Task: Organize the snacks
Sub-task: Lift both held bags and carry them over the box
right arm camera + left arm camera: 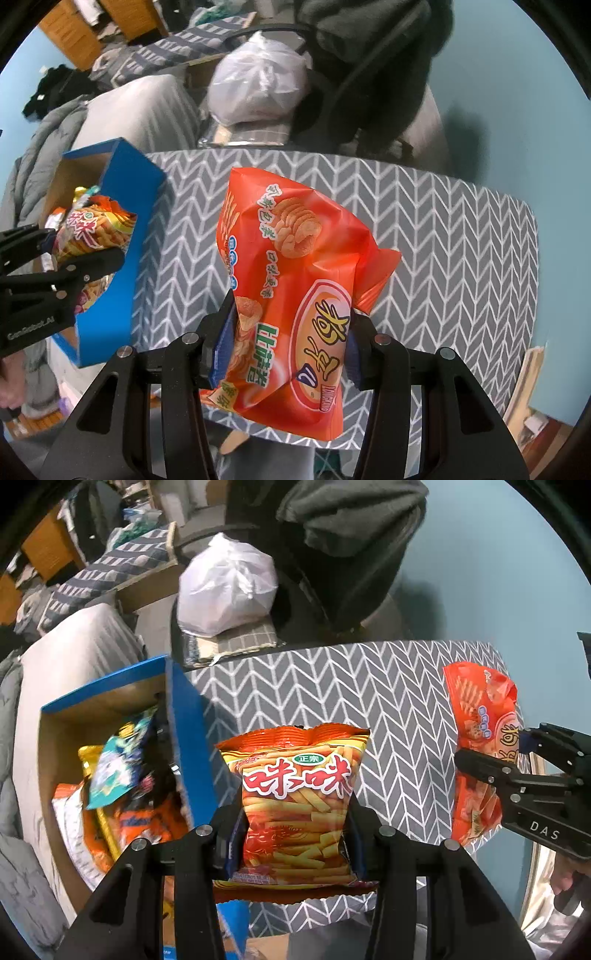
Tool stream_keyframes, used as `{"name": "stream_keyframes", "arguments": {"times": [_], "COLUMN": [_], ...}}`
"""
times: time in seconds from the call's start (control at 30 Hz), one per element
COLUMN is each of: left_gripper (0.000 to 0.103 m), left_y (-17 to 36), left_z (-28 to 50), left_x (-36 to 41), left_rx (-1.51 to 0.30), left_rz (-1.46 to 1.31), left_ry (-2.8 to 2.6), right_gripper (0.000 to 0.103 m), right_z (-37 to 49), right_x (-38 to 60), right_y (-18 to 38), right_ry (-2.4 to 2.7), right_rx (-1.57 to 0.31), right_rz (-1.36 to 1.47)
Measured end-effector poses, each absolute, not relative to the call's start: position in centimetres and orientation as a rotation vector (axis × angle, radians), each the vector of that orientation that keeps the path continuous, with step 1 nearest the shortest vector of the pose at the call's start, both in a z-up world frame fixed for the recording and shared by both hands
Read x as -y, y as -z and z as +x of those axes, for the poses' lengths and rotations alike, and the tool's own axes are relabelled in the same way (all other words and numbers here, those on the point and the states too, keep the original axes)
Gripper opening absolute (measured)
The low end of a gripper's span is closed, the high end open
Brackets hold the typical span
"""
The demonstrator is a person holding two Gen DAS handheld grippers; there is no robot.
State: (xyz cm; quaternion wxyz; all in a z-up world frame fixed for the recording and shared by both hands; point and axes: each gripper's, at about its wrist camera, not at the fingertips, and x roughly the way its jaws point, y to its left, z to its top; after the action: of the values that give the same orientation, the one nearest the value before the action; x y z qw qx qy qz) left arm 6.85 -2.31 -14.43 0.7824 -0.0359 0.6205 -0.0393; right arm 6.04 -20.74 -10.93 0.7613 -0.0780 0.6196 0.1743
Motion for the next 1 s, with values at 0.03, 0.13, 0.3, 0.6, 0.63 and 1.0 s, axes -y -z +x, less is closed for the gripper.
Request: {"name": "stream_keyframes", "arguments": {"times": [0.03,0.13,0.3,0.6,0.63,1.0], "left_gripper": [0.046,0.046,0.046,0.046,0.046,0.046], "left_y": [14.2,13.5,13.0,12.8,12.9,14.6], "left_z": [6.6,5.5,4.0,1.0,0.6,-2.1], "left_x": [1.9,0.0,-2.9,-9.1,-9.9,-15.5], "left_rx": [-1.336,-1.319,-1.306,-1.278,-1.276,-1.274], "left_rz": [-0.085,-0.122,-0.188,-0.295,-0.306,-0.414], "left_ry": [0.079,0.044,-0.013,-0.132,-0.15,-0.27], "right_gripper": [0.049,0.049,0.049,0.049,0.049,0.049], "right_z": [6.0,5.8,5.5,5.5,5.5,5.7], "right_x": [20.2,18.4,15.2,9.1,8.5,-0.2], "right_y": [10.7,10.6,10.5,9.9,9.9,10.4], "right_ry": [-0.392,-0.429,-0.497,-0.625,-0.637,-0.774], "right_rx": [-1.345,-1.34,-1.337,-1.335,-1.336,-1.345], "right_rz": [-0.176,-0.187,-0.212,-0.246,-0.245,-0.289]}}
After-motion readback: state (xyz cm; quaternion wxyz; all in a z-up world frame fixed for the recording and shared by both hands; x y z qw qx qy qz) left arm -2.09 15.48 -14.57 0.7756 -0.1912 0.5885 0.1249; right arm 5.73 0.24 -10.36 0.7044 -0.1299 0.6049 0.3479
